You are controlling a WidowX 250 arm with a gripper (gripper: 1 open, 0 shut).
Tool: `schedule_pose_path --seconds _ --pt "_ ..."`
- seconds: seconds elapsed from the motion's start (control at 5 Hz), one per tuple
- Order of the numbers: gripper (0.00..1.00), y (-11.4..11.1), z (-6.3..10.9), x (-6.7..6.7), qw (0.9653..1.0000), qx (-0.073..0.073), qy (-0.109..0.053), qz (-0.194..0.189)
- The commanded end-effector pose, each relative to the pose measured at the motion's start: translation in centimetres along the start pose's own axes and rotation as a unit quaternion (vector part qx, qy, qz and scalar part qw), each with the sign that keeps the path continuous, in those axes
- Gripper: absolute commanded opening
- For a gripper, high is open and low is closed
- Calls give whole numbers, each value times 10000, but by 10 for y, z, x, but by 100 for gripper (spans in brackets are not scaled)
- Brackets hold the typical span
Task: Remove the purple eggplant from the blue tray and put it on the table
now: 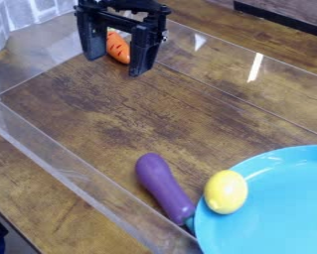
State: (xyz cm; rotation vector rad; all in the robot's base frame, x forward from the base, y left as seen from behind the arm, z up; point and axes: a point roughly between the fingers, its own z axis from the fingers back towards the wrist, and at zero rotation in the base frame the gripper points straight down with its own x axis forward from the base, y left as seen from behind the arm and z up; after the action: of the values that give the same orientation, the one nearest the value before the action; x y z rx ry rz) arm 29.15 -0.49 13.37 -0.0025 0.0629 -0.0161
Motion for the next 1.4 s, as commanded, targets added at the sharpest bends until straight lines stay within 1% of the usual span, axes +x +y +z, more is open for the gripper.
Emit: schedule_pose_path --seconds 0.0,0.2,0.4,0.6,0.8,1.0,1.2 --pt "100 -4 -10 -2 9998 2 61 -203" --pt "100 -14 -31 3 9992 -14 82 -388" --pt "100 -41 -49 2 9959 1 -13 -908" --pt "100 -72 -59 -6 9863 54 -190 -1635" --pt "100 -101 -75 -8 9781 82 -254 -2066" --pt "100 -132 -90 -8 9692 32 -324 -2441" --pt "100 -141 -102 -10 9736 16 -323 -2262"
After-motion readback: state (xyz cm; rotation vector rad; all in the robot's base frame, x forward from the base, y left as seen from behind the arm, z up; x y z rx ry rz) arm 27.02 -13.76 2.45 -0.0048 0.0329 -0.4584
